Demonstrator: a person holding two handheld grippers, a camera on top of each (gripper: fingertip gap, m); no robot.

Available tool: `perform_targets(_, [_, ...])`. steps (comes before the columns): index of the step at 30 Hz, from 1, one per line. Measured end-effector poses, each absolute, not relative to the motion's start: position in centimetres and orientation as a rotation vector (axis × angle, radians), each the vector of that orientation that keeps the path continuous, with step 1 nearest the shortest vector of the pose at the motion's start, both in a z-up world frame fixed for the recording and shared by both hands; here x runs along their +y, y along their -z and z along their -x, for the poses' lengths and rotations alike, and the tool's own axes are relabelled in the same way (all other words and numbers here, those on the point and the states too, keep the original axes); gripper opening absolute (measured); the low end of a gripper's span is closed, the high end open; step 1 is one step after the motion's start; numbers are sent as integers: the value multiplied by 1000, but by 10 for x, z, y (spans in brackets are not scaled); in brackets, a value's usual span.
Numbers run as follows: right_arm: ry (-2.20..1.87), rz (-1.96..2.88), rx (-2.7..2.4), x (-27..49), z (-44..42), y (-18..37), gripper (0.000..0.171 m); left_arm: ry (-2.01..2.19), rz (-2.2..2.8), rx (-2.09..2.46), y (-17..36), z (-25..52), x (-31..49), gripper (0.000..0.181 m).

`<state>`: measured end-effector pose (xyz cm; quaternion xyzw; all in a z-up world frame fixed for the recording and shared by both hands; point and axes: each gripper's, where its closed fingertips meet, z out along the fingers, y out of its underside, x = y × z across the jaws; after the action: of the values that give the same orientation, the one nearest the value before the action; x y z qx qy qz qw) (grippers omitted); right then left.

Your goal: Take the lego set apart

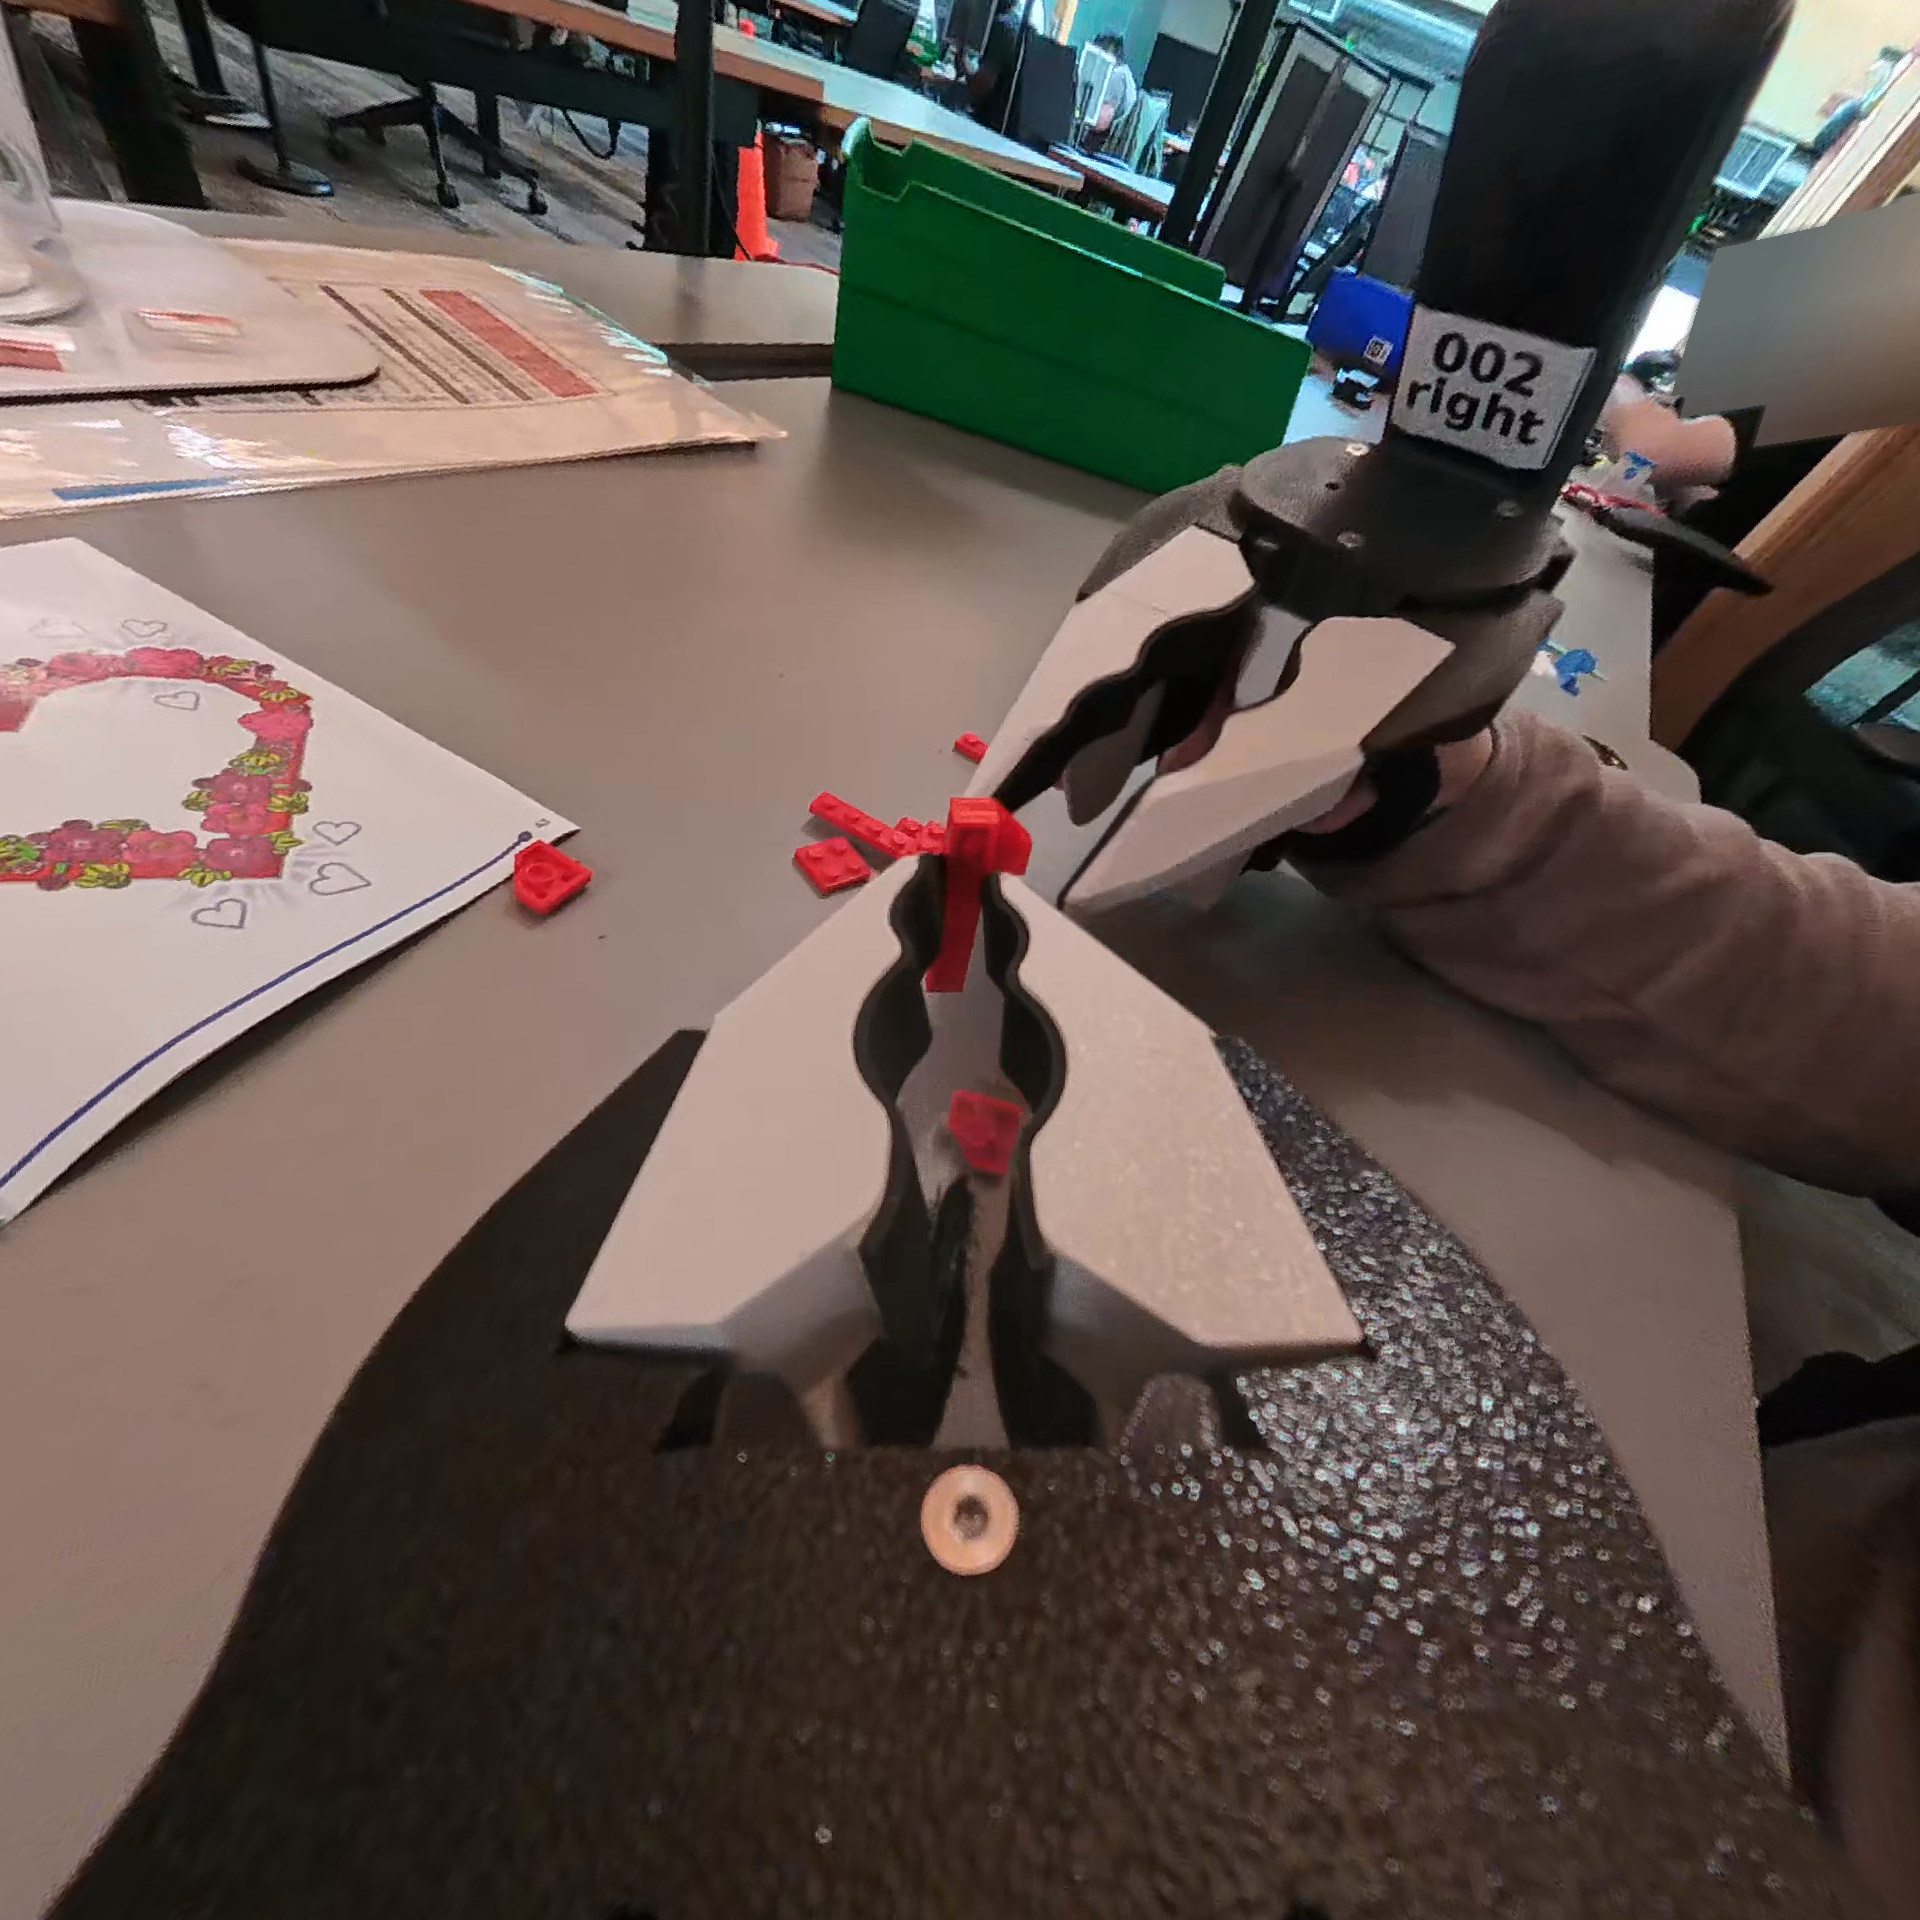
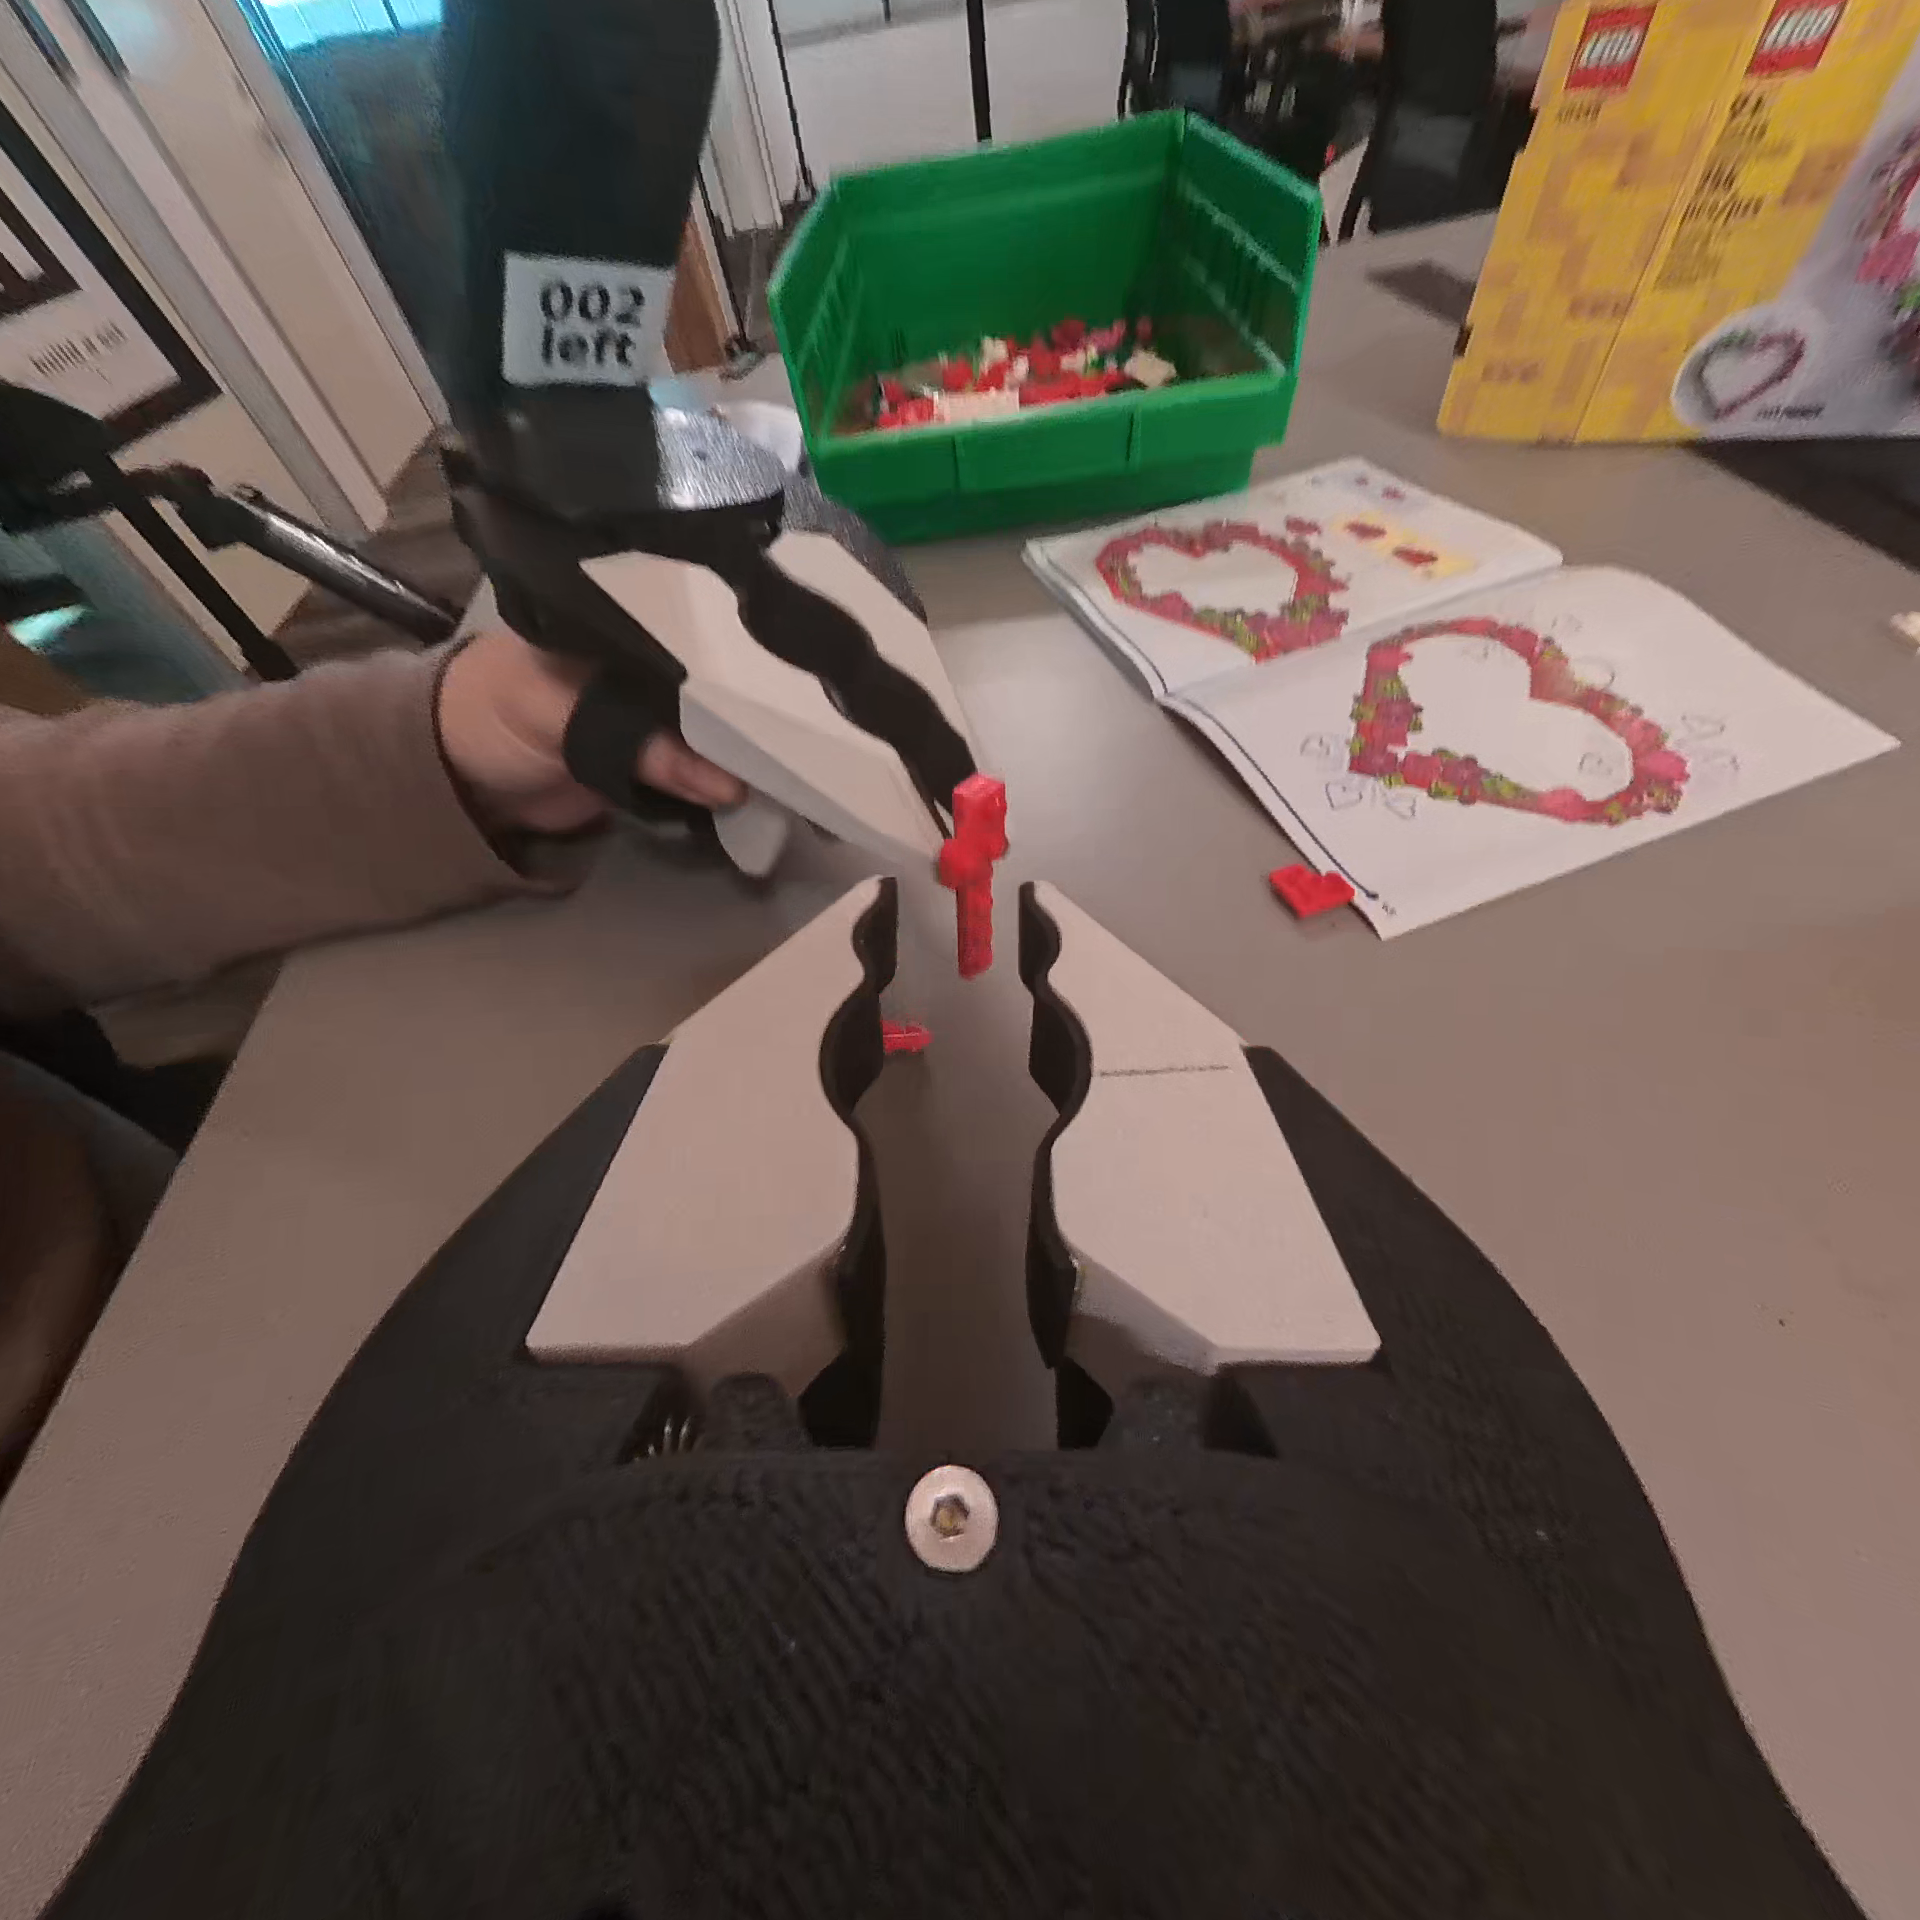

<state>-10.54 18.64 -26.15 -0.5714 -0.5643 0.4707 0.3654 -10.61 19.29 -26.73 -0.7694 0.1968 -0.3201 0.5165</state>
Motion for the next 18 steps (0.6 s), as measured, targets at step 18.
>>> perform_targets(18, [-1590, 1378, -1341, 186, 80, 236, 3, 954, 1647, 495, 224, 118, 173, 6])
